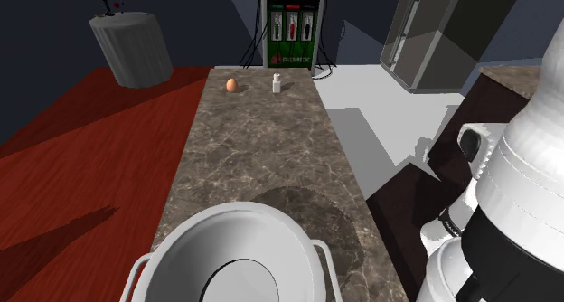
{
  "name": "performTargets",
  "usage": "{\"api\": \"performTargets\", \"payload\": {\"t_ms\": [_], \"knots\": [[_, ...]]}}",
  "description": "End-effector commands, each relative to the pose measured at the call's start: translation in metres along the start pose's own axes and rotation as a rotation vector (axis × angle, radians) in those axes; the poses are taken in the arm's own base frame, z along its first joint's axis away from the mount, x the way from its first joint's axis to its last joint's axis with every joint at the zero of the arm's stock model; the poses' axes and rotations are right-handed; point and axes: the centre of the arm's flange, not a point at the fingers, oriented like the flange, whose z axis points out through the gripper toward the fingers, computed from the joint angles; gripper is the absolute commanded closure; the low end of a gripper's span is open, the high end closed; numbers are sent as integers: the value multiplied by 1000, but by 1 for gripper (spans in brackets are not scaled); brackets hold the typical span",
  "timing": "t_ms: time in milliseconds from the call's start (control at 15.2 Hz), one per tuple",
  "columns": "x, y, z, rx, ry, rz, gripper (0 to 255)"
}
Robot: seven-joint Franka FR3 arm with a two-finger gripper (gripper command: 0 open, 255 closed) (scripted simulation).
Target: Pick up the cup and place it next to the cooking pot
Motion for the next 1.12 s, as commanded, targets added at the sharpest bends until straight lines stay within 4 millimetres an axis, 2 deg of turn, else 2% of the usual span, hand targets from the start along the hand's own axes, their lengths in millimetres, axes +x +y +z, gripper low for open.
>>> {"api": "performTargets", "payload": {"t_ms": [0, 1056], "knots": [[2, -1, 10, 1, 0, 0, 255], [18, -4, 93, 1, 0, 0, 255]]}}
